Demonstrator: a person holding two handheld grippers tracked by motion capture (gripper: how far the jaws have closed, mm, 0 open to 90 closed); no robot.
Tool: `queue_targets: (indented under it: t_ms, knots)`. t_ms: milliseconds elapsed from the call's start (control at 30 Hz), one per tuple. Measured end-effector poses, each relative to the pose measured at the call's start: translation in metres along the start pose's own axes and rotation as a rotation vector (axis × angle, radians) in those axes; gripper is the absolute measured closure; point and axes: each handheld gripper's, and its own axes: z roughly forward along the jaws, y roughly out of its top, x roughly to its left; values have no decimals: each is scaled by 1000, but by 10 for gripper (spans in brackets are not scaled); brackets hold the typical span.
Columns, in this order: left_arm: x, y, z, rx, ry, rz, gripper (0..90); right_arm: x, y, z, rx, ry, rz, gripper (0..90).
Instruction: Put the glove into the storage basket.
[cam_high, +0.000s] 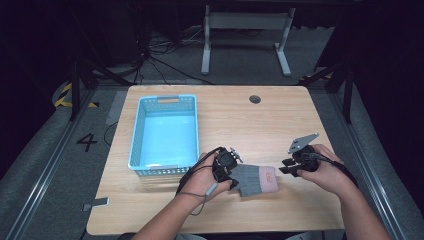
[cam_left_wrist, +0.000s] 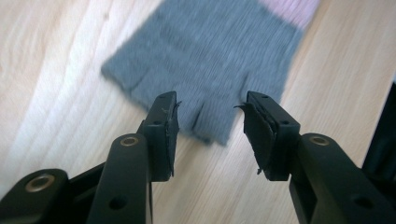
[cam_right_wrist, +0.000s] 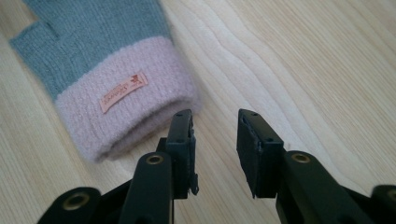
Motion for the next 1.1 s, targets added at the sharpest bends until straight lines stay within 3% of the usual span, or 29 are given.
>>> queue_targets:
  t_ms: [100, 333, 433, 667, 733, 1100]
  knots:
    - [-3, 8, -4, -35, 3, 24, 542, -4, -6, -4, -6, -8, 30, 658]
    - [-4, 24, 3, -58, 2, 44, 461, -12, -14, -12, -28, -24, 83, 639]
    - [-3, 31, 13, -13, -19, 56, 424, -14, -15, -12, -31, -23, 88, 634]
    - [1, 36, 35, -17, 12, 91, 356, -14, -14, -9, -48, -11, 92, 600]
    - [1, 36, 40, -5, 17, 80, 328, -14, -14, -9, -54, -8, 96, 600]
    - [-2, 37, 61, 24, 10, 106, 243, -12, -14, -9, -68, -3, 107, 583]
